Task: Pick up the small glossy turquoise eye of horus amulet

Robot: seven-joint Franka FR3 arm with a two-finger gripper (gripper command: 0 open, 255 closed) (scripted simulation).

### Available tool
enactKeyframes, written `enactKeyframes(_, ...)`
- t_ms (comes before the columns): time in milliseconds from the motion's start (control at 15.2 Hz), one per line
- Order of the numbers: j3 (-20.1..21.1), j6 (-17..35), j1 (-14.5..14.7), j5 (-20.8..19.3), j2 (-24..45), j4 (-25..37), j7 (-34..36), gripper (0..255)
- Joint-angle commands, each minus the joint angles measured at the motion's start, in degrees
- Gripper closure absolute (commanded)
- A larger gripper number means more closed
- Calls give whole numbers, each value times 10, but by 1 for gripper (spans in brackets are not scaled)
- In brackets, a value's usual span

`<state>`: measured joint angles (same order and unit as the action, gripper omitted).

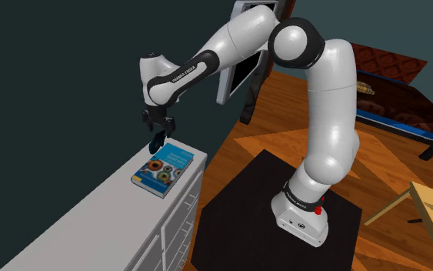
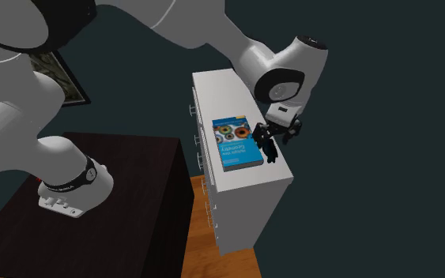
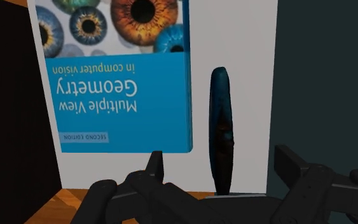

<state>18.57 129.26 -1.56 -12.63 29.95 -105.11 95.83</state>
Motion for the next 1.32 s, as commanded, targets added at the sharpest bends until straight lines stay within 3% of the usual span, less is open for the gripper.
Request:
enactKeyframes(0,-4,35,0,-5,20,-4,2,0)
enactKeyframes(198,-5,43,1,-9,29,-4,5,0)
enactKeyframes(264,-3,44,2,-8,24,-9,7,255)
enactKeyframes(792,-2,47,1,-8,20,-16,8,255)
enactKeyframes(1254,4,11,-6,3,-3,-2,-3,255)
